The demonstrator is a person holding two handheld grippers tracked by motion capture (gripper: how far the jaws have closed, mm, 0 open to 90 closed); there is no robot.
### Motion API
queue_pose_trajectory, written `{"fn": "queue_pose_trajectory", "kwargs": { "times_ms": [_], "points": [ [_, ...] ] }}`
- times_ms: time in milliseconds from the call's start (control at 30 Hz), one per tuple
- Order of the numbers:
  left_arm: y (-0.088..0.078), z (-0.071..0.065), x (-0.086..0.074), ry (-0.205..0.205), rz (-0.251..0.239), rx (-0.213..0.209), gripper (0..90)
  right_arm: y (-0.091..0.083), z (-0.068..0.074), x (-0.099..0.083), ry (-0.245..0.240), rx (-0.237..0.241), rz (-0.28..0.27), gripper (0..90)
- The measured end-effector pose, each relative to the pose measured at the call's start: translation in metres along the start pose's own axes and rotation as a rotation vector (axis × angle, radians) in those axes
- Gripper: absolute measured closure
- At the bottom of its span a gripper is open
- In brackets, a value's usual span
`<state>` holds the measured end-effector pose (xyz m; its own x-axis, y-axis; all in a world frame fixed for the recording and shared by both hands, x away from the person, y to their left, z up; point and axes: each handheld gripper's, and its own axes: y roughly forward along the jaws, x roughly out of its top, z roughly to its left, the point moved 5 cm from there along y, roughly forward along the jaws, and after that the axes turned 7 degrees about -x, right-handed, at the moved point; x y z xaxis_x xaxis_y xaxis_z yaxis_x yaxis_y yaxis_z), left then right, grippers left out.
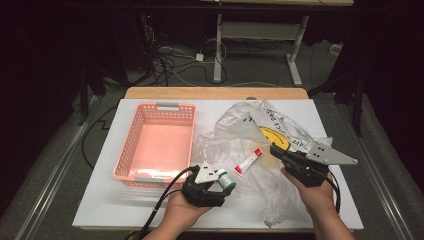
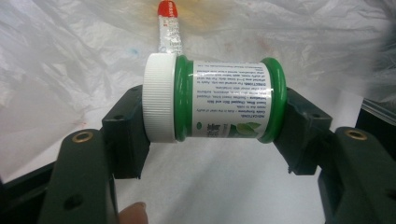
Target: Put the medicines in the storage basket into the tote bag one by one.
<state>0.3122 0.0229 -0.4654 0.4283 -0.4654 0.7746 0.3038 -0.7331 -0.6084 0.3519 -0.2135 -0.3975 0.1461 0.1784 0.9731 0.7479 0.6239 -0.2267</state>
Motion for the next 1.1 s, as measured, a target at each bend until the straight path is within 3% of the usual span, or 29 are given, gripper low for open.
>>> {"fn": "queue_pose_trajectory", "kwargs": {
  "times_ms": [367, 733, 1100],
  "points": [
    [0.014, -0.003, 0.003, 0.002, -0.001, -0.015, 34.4, -0.003, -0.001, 0.002, 0.003, -0.005, -0.007, 90.0],
    [0.046, -0.001, 0.024, -0.006, -0.016, -0.033, 34.5, -0.003, -0.001, 0.003, 0.007, -0.004, -0.012, 90.0],
    [0.076, 0.002, 0.047, 0.022, -0.019, -0.032, 34.4, -0.004, -0.003, 0.003, 0.009, -0.008, -0.013, 90.0]
  ]
}}
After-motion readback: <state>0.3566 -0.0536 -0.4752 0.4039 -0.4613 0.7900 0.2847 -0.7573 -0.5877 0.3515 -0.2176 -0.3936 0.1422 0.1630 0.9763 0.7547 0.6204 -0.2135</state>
